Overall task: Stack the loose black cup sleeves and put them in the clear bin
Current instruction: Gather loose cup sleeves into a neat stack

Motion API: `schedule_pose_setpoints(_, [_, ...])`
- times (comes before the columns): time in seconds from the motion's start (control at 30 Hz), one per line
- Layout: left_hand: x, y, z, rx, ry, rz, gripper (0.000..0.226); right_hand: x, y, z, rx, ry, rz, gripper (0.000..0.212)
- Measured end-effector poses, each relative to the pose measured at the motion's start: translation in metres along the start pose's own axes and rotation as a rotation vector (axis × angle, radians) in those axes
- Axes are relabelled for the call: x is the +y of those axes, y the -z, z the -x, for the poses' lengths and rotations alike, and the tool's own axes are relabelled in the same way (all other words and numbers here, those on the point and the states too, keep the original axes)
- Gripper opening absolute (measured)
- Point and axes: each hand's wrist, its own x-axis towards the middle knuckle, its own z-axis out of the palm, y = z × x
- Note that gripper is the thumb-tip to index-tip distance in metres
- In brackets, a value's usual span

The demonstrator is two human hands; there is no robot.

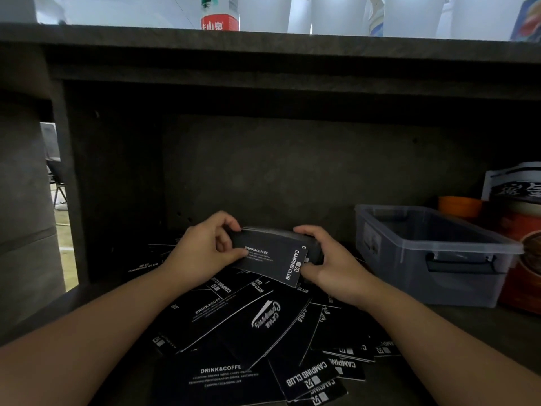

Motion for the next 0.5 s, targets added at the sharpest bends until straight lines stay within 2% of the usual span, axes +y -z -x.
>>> schedule_pose_setpoints(0.13, [0.0036, -0.0025, -0.0002, 0.090, 0.023, -0.035, 0.050, -0.0032, -0.0017, -0.0019, 0.038, -0.037, -0.079, 0.035])
schedule_pose_setpoints(0.17, [0.0034, -0.0021, 0.0001, 0.093, 0.016, -0.030, 0.053, -0.0040, -0.0020, -0.0020, 0.028, -0.037, -0.069, 0.035])
schedule_pose_setpoints(0.27, [0.0046, -0.0015, 0.0026, 0.030, -0.005, -0.013, 0.064, -0.0013, -0.0050, -0.0032, -0.019, 0.010, 0.149, 0.063])
schedule_pose_setpoints(0.3, [0.0060, -0.0016, 0.0032, 0.021, -0.015, -0.032, 0.067, -0.0012, -0.0062, -0.0034, -0.010, 0.024, 0.198, 0.067])
schedule_pose_setpoints(0.43, [0.0079, -0.0016, 0.0023, 0.085, -0.017, -0.105, 0.085, -0.0030, -0.0058, -0.0044, 0.044, 0.095, 0.230, 0.059])
schedule_pose_setpoints(0.5, [0.0084, -0.0005, 0.0029, 0.038, 0.031, -0.052, 0.095, -0.0030, -0.0037, -0.0049, 0.053, 0.090, 0.245, 0.055])
